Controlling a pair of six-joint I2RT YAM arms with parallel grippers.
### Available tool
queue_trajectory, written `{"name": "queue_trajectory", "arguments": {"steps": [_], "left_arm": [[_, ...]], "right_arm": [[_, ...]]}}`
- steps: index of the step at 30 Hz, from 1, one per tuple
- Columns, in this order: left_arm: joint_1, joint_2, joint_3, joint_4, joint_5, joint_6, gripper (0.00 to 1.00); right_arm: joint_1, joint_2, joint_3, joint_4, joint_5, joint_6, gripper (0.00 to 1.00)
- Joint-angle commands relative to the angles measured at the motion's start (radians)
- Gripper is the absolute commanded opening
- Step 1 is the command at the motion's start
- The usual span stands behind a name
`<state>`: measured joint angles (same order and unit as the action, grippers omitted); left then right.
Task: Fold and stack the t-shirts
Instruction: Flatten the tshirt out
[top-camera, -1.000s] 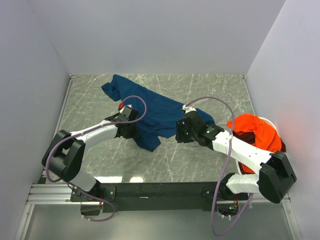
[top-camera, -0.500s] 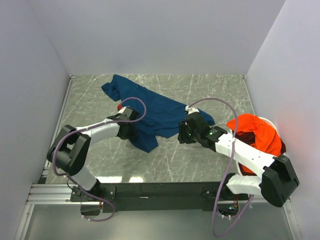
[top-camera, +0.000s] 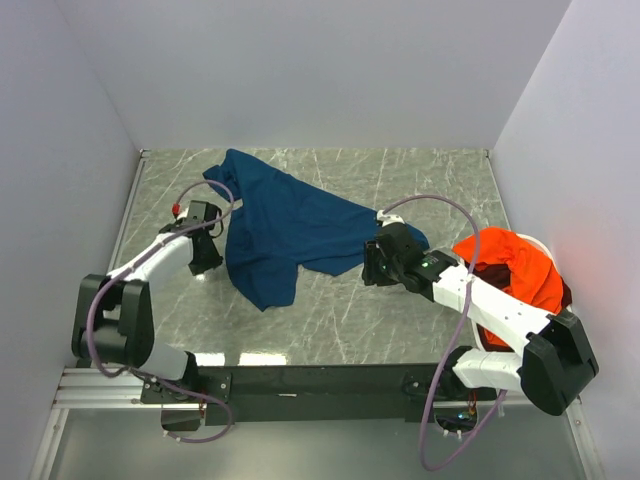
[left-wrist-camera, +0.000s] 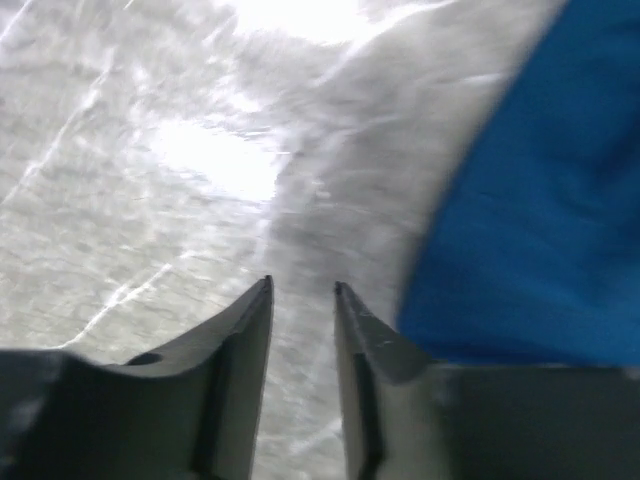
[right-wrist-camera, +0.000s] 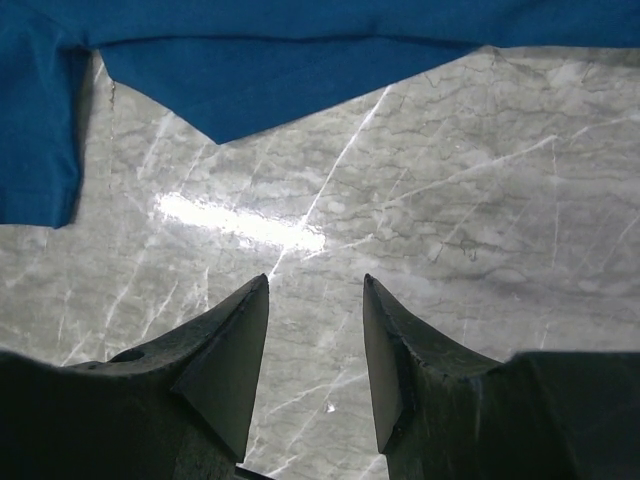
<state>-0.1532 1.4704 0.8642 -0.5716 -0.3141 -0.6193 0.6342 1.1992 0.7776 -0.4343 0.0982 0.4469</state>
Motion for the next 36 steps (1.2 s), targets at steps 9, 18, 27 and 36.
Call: {"name": "queue_trajectory", "arguments": {"steps": [9,18,27,36], "left_arm": [[-0.247,-0.177,-0.068,-0.039,0.196,-0.166,0.46],[-0.298,-0.055,-0.093,0.025,0.176,-0.197,0.36],[-0.284,0.027,-0.1,-0.054,0.052,-0.183,0.31],[-0.114,-0.032,-0.033,-0.146,0.009,-0.119,0.31]], "right_arm": [[-0.007,-0.075,0.008,0.0,-0.002,-0.03,0.5],[-0.007,-0.096,-0.044,0.022,-0.009,-0.027,0.5],[-0.021,-0.109,-0.109,0.055,-0.017,-0.04,0.5],[-0.054,-0.122,-0.135,0.058,-0.031,-0.043,0.5]]}}
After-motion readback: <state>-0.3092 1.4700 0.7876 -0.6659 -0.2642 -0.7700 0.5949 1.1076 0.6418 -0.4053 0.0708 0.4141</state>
